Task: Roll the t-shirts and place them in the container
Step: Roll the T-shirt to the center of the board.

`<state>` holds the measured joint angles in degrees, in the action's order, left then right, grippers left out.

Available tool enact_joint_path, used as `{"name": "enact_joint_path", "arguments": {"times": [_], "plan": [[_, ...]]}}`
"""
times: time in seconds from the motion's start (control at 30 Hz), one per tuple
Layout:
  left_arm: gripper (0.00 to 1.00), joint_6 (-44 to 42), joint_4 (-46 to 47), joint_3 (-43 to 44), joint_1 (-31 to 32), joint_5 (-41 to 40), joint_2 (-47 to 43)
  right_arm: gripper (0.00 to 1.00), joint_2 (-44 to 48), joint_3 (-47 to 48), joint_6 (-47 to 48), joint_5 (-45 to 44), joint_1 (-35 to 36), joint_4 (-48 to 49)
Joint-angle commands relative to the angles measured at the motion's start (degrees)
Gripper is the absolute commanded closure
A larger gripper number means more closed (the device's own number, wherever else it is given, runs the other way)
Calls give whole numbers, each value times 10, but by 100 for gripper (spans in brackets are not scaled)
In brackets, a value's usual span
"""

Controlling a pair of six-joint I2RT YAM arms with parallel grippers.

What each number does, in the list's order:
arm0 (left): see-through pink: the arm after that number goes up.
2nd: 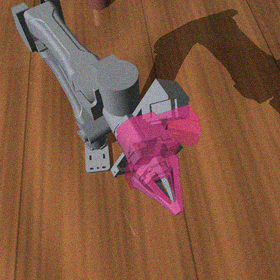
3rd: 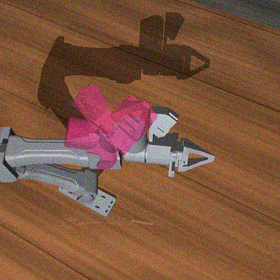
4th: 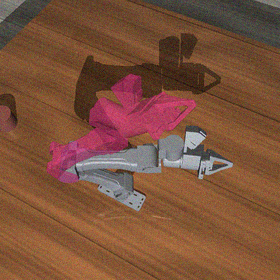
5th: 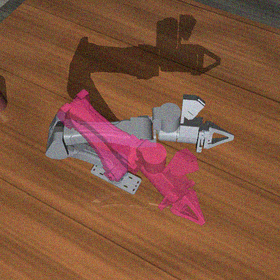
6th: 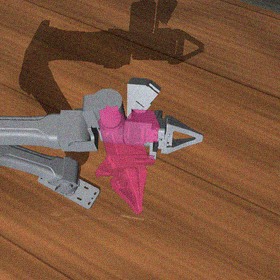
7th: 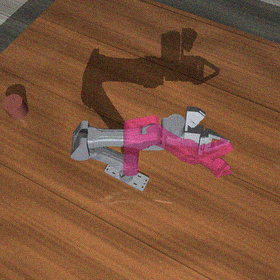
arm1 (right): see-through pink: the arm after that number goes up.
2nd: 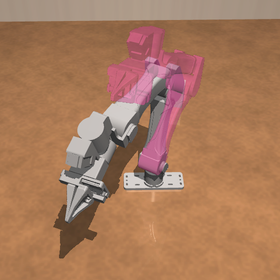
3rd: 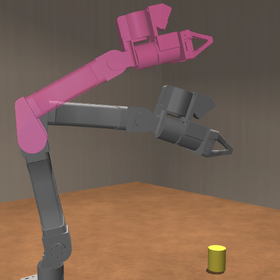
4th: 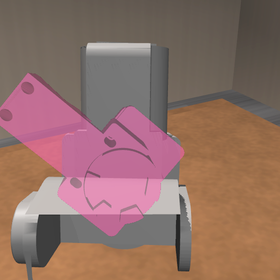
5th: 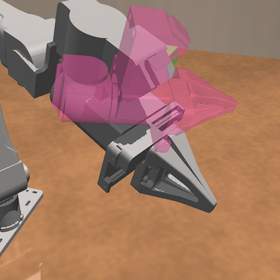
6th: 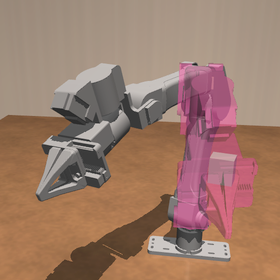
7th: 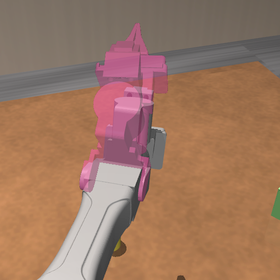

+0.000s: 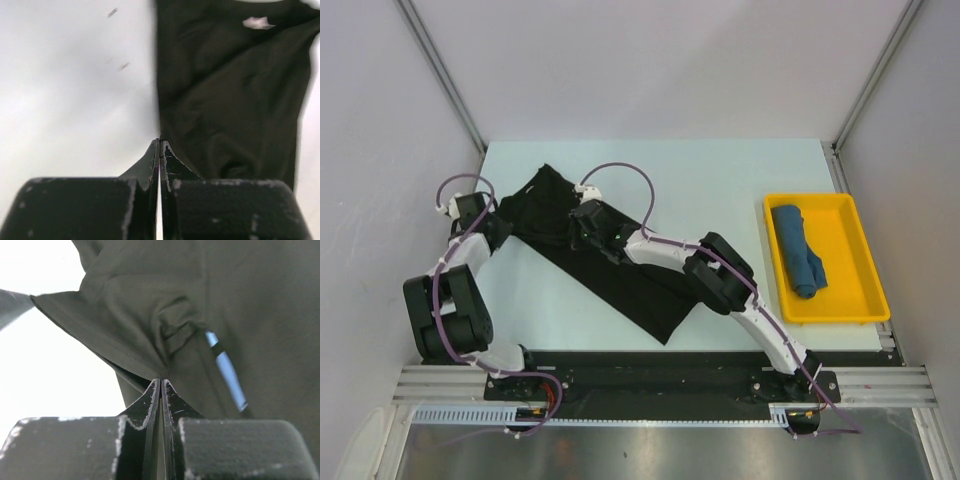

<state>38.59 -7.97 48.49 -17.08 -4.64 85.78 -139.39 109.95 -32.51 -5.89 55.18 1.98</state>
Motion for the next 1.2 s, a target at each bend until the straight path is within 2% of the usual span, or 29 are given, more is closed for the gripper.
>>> {"name": "enact_joint_path", "arguments": {"times": [0.0, 0.37, 0.5, 0.57, 0.6, 0.67, 0.7, 0.8, 0.9, 0.97, 1.03, 1.1, 1.13, 1.17], "plan": [[100, -13, 39, 97, 34, 16, 37, 93, 33, 13, -7, 20, -27, 7], [100, -22, 57, 250, 136, 30, 185, 94, 40, -24, -62, 40, -64, 18], [100, -25, 53, 295, 155, 60, 241, 89, 56, -62, -79, 34, -73, 33], [94, -29, 41, 317, 159, 64, 261, 77, 68, -96, -81, 33, -76, 45], [76, -29, 45, 318, 159, 69, 261, 68, 87, -105, -81, 31, -82, 47], [67, -39, 50, 325, 159, 63, 249, 62, 106, -135, -78, 28, -86, 51], [58, -45, 48, 330, 157, 62, 244, 59, 117, -143, -73, 26, -89, 48], [43, -65, 18, 354, 157, 54, 218, 57, 162, -177, -66, 9, -99, 33], [37, -55, -17, 345, 159, 47, 175, 58, 216, -216, -66, 1, -110, 15], [39, -41, -35, 308, 165, 50, 148, 60, 263, -241, -64, -12, -124, -12], [41, -33, -40, 270, 200, 53, 94, 62, 297, -288, -69, -22, -139, -35], [42, -26, -41, 197, 244, 52, 52, 64, 355, -340, -73, -22, -150, -65], [42, -16, -42, 169, 260, 50, 4, 64, 379, -360, -74, -22, -155, -74], [42, -12, -40, 112, 300, 48, -20, 64, 421, -386, -77, -23, -163, -86]]}}
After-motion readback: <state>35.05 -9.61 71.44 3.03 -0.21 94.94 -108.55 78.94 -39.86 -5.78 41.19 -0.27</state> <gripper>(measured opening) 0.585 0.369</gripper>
